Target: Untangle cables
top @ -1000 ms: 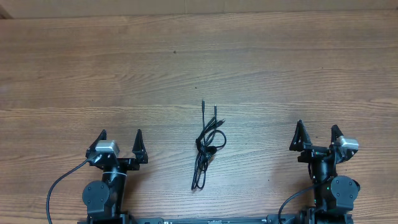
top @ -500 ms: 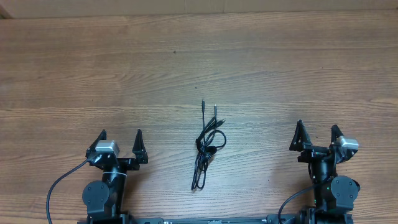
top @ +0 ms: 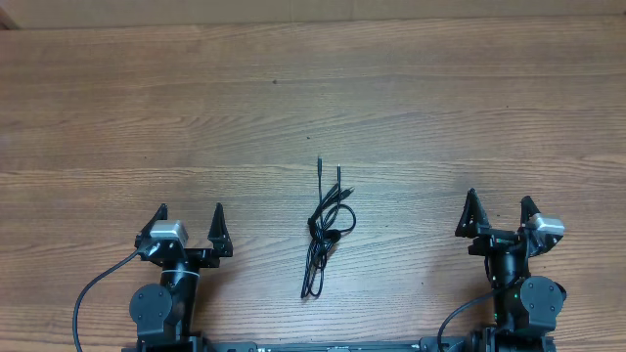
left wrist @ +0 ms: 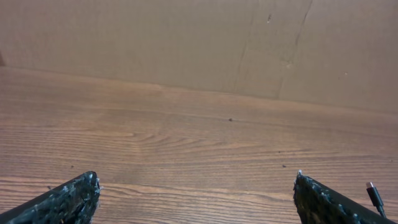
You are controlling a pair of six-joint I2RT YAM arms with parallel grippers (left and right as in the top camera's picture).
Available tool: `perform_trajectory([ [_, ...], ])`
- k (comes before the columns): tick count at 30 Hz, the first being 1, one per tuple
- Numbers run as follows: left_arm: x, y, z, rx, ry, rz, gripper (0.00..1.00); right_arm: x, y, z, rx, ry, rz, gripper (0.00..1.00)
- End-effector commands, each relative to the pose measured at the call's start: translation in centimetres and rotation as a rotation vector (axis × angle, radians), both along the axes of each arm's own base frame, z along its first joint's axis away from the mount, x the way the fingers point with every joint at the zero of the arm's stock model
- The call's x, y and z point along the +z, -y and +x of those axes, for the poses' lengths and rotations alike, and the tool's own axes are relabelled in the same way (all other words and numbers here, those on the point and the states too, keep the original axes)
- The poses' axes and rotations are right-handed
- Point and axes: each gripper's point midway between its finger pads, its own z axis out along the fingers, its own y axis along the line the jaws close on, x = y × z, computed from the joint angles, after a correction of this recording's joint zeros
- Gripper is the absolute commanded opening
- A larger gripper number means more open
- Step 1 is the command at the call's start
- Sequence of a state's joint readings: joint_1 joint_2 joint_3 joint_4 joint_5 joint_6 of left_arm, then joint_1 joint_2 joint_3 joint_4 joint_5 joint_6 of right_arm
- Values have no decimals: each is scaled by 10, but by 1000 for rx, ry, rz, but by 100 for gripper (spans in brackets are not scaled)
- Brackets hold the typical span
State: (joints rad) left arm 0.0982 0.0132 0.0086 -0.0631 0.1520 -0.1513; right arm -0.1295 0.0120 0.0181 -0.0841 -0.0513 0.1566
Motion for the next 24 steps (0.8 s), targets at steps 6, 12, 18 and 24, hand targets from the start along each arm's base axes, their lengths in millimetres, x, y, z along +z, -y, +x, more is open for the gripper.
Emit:
perform_trajectory([
  [6,-1,0,0,3,2,-2,100,-2,0,0,-1,1,0,100],
  [12,-1,0,0,3,2,-2,100,-2,0,0,0,1,0,100],
  [18,-1,0,0,3,2,-2,99,-2,0,0,0,1,0,100],
  [24,0,0,0,3,3,-2,100,-2,0,0,-1,1,0,100],
])
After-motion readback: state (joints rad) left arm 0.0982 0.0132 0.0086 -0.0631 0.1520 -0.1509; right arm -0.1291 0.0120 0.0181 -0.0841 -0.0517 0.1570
